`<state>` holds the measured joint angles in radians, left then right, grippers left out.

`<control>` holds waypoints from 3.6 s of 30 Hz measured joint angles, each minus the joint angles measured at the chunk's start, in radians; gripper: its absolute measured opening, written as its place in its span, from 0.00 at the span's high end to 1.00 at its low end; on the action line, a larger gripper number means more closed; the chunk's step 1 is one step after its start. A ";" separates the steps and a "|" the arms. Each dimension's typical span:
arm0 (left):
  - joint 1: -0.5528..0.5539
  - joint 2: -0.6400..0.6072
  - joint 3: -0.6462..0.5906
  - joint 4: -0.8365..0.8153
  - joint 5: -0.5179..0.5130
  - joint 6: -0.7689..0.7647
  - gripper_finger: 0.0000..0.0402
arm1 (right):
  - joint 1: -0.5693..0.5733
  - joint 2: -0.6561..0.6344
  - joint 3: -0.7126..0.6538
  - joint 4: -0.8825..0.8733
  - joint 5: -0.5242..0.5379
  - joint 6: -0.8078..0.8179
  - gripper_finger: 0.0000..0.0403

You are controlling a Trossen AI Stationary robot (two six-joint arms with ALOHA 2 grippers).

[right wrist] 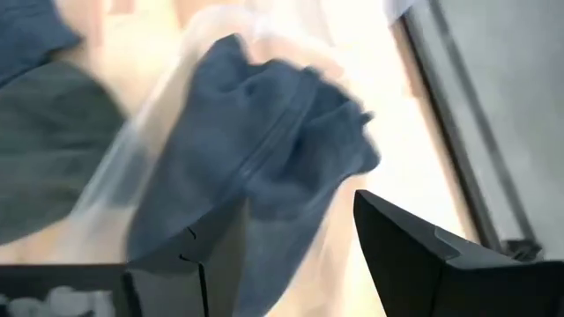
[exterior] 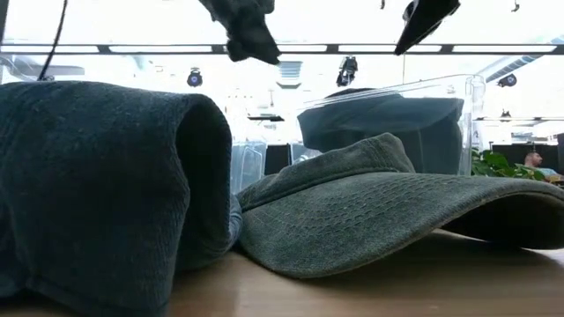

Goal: Pick & Place hat
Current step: Adjust the right transparent bin on the table

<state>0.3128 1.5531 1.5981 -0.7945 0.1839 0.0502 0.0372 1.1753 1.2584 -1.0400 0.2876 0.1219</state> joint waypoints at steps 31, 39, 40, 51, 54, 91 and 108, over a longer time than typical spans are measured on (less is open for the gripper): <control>-0.567 -0.023 -0.424 0.513 -0.469 -0.654 0.74 | 0.846 0.367 0.103 -0.350 0.131 1.242 0.50; -0.461 0.113 -0.350 0.553 -0.489 -0.644 0.74 | 0.852 0.241 0.055 -0.474 0.186 1.358 0.50; -0.443 0.128 -0.344 0.550 -0.489 -0.632 0.74 | 0.844 0.229 0.043 -0.475 0.186 1.362 0.50; -0.238 0.199 -0.288 0.576 -0.494 -0.463 0.74 | 0.806 0.207 -0.014 -0.468 0.189 1.391 0.50; -0.172 0.199 -0.287 0.628 -0.492 -0.440 0.74 | 0.806 0.209 -0.023 -0.465 0.223 1.410 0.50; -0.278 -0.096 -0.288 -0.140 -0.570 -0.540 0.74 | 0.197 -0.193 -0.512 0.037 0.309 1.255 0.50; -0.264 -0.095 -0.294 -0.096 -0.567 -0.455 0.74 | 0.009 0.050 -0.415 0.448 0.157 0.815 0.50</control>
<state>0.0491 1.4582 1.3037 -0.8909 -0.3827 -0.4045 0.0466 1.2249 0.8432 -0.5919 0.4447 0.9366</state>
